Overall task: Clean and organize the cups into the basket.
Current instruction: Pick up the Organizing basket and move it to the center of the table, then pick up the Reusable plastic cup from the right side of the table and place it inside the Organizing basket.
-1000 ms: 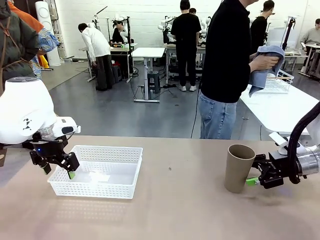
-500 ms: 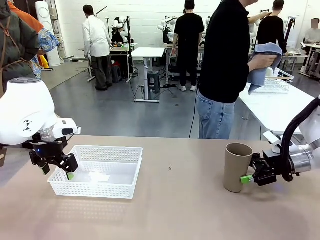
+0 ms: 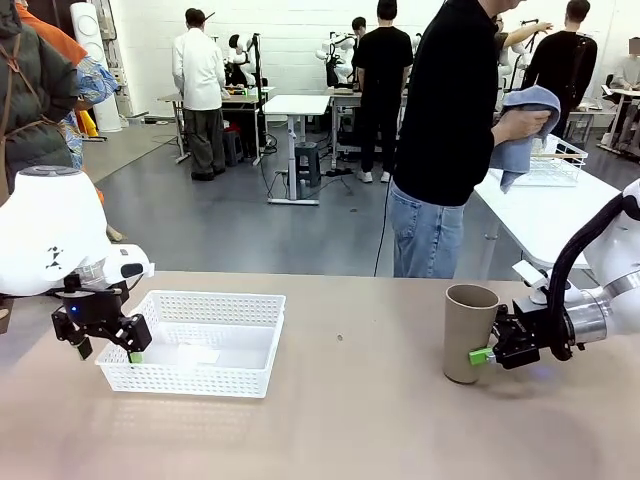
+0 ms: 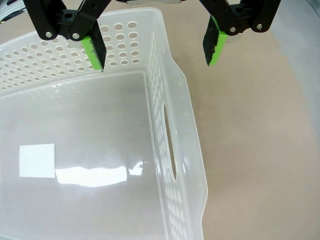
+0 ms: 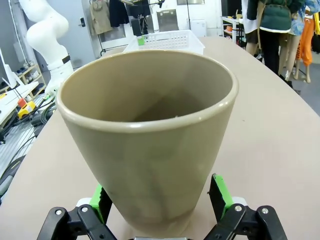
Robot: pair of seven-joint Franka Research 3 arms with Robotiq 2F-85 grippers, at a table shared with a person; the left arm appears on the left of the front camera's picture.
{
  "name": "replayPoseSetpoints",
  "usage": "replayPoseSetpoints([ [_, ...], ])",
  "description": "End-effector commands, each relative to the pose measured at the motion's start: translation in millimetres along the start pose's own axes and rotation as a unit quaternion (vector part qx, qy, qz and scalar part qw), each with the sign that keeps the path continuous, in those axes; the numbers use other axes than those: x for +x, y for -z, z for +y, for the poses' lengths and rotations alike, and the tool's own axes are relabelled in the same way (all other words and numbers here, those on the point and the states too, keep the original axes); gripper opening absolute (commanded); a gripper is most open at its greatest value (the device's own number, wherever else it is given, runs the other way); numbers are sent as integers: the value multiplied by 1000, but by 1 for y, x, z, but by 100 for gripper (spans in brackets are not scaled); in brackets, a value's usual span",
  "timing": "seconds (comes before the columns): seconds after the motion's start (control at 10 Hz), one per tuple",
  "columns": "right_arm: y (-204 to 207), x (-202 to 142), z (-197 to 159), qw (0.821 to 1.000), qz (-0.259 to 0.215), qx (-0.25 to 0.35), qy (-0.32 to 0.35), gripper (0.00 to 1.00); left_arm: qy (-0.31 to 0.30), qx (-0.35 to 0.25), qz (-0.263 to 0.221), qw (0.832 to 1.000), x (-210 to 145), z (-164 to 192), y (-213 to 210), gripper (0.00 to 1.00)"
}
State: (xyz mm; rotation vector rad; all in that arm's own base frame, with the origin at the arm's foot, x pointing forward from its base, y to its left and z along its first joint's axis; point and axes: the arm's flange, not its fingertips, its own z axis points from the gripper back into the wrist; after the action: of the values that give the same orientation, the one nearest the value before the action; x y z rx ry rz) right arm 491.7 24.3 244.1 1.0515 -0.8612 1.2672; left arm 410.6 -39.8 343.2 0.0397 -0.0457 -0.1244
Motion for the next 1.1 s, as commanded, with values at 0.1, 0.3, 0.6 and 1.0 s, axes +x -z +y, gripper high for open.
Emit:
replayPoseSetpoints([
  [0.1, 15, 2, -14, 1000, -11, -7, 16, 100, -16, 2, 4, 1000, -16, -3, 15, 100],
  [0.3, 23, 1, -11, 1000, -9, 14, 24, 100, -24, 4, 15, 1000, -14, -2, 19, 100],
  [0.6, 26, -1, -6, 999, -7, 30, 24, 100, -29, 4, 22, 999, -13, -1, 22, 100],
  [1.0, 27, -3, -3, 999, 6, 50, 2, 0, -23, 5, 18, 1000, -14, 4, 23, 0],
])
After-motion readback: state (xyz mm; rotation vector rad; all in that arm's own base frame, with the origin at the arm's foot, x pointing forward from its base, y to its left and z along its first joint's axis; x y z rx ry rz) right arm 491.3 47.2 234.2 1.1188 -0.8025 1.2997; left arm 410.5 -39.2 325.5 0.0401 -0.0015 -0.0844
